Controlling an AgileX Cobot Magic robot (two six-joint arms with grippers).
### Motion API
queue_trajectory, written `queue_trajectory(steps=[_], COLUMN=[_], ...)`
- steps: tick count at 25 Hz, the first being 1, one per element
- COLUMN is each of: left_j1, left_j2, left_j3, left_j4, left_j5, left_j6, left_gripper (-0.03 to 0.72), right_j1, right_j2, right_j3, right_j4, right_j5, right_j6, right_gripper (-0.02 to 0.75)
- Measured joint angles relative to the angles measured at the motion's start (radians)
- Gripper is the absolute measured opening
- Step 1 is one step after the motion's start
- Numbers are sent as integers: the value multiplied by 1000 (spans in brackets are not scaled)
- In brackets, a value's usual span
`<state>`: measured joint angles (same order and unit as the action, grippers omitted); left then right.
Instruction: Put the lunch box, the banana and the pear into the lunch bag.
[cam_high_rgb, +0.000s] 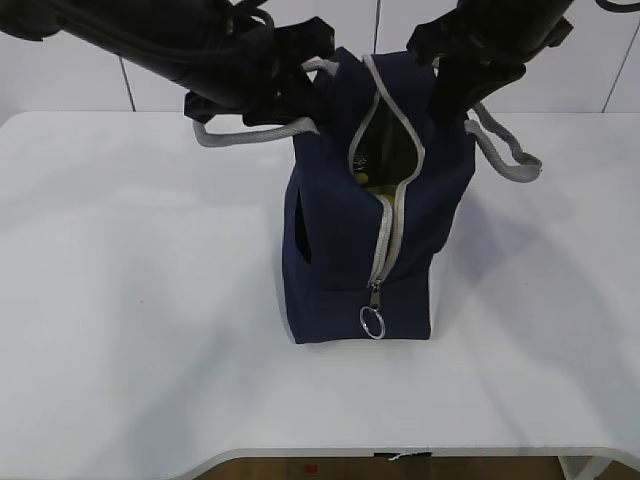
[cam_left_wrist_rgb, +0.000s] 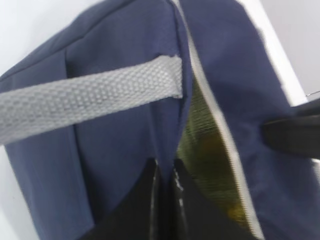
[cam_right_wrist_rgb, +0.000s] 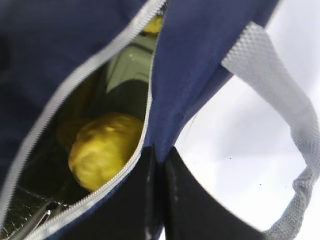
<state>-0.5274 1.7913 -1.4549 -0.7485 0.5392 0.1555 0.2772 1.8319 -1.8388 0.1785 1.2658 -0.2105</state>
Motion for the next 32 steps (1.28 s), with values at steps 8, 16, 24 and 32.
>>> queue_trajectory(steps=[8, 16, 24, 32], left_j1=[-2, -2, -2, 0], left_j2=[23, 23, 15, -141], left_j3=[0, 0, -3, -3], left_j4=[-15, -21, -36, 66], left_j5=[-3, -5, -12, 16], left_j6=[0, 2, 2, 2], left_gripper=[-4, 72, 421, 453], right_j1=[0, 0, 0, 0], right_j2=[0, 0, -8, -118], right_j3=[2, 2, 2, 2], right_j4=[-2, -4, -4, -6], right_j5=[2, -1, -9, -9], right_j6=[-2, -2, -4, 11], right_gripper=[10, 173, 387, 393])
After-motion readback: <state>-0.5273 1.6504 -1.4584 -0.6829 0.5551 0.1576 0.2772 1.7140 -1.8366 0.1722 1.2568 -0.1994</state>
